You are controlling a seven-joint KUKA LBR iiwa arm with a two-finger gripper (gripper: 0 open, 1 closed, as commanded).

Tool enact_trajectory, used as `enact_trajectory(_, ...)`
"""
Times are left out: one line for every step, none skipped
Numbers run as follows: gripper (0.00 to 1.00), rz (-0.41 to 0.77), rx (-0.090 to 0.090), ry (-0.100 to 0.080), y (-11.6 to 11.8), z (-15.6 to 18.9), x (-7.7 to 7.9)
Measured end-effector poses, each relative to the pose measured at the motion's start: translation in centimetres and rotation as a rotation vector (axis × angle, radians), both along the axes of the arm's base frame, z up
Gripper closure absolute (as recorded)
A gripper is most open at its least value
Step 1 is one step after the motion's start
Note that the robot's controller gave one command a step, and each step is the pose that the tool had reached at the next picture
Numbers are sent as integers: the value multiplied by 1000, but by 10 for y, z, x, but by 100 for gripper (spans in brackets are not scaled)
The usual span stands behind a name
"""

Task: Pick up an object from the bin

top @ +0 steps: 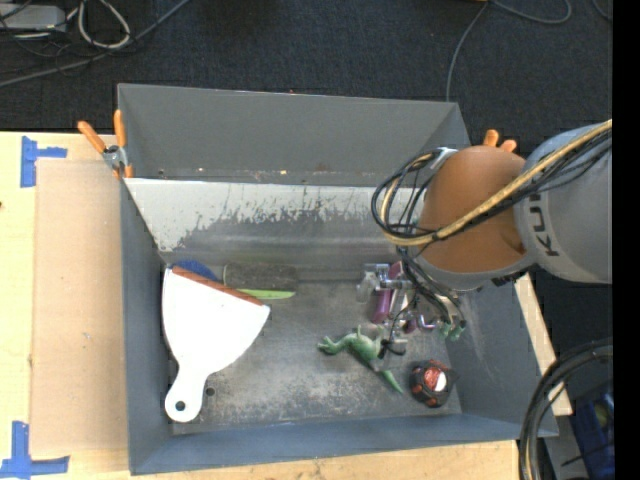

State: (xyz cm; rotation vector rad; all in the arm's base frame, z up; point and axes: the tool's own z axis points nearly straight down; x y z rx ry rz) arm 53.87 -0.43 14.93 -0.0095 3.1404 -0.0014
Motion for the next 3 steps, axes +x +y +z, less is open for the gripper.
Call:
enact_trajectory(0,-22,2,9,-5,-51,-2)
enact_trajectory(0,-165,2,-4,-17,-80,4)
enact_trajectory(100,-56,3,16,-8,-71,-3)
